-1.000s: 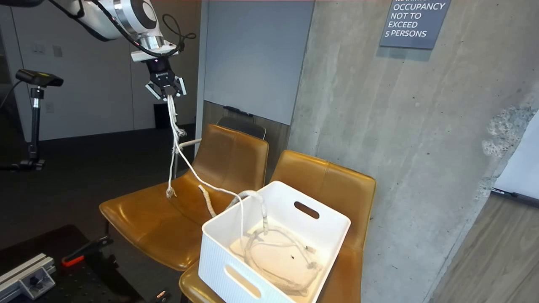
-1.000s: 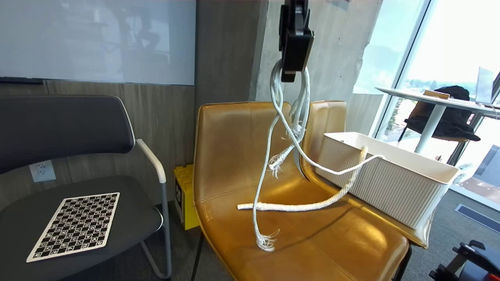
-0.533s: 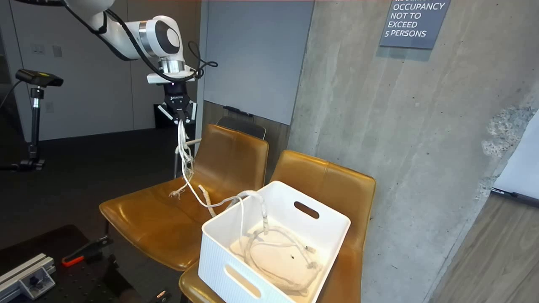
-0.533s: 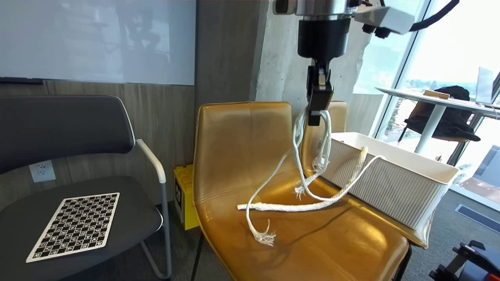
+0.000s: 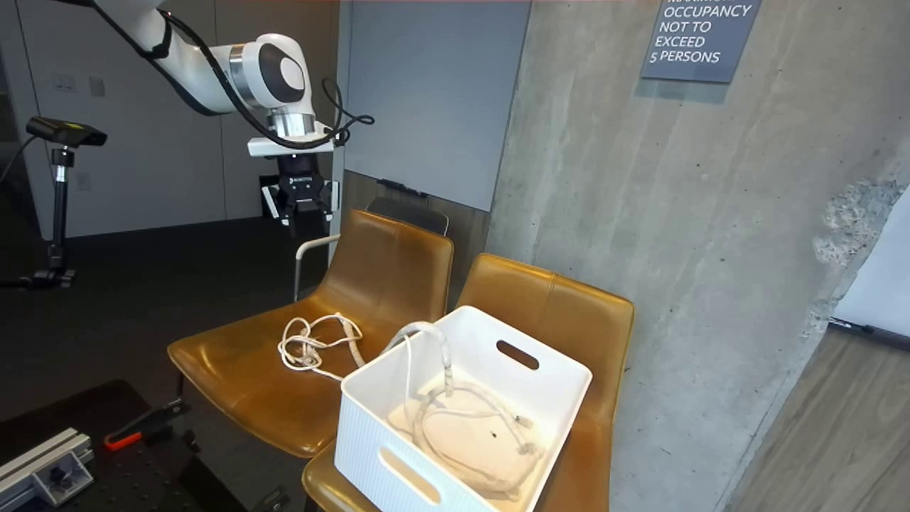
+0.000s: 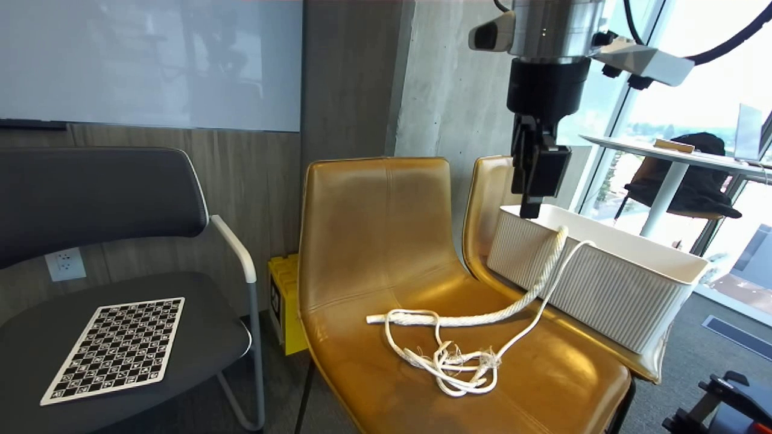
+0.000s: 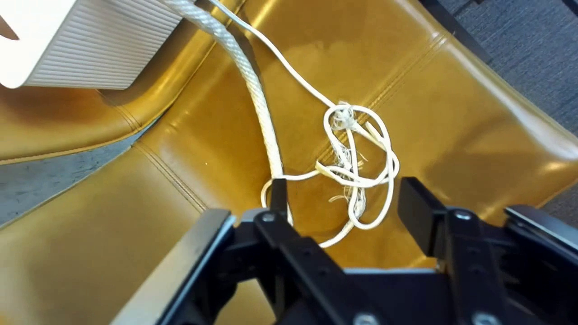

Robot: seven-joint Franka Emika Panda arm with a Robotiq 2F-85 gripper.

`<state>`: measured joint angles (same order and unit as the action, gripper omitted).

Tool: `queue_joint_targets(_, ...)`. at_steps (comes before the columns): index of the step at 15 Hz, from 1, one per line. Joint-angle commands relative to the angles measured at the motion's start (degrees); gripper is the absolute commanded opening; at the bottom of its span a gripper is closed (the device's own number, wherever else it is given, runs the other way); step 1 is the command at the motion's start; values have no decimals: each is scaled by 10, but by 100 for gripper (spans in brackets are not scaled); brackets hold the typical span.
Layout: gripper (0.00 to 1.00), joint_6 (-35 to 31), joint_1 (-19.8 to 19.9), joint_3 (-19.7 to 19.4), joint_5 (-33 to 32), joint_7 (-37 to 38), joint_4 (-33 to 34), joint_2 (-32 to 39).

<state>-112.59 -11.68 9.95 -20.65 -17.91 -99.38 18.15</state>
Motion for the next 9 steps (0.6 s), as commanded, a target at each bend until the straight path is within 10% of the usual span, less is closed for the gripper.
queue_joint_targets(1, 97, -20, 29, -6, -23, -107, -75, -57)
queue_joint_targets(9, 100, -13, 60, -45, -162, -275, -74, 30)
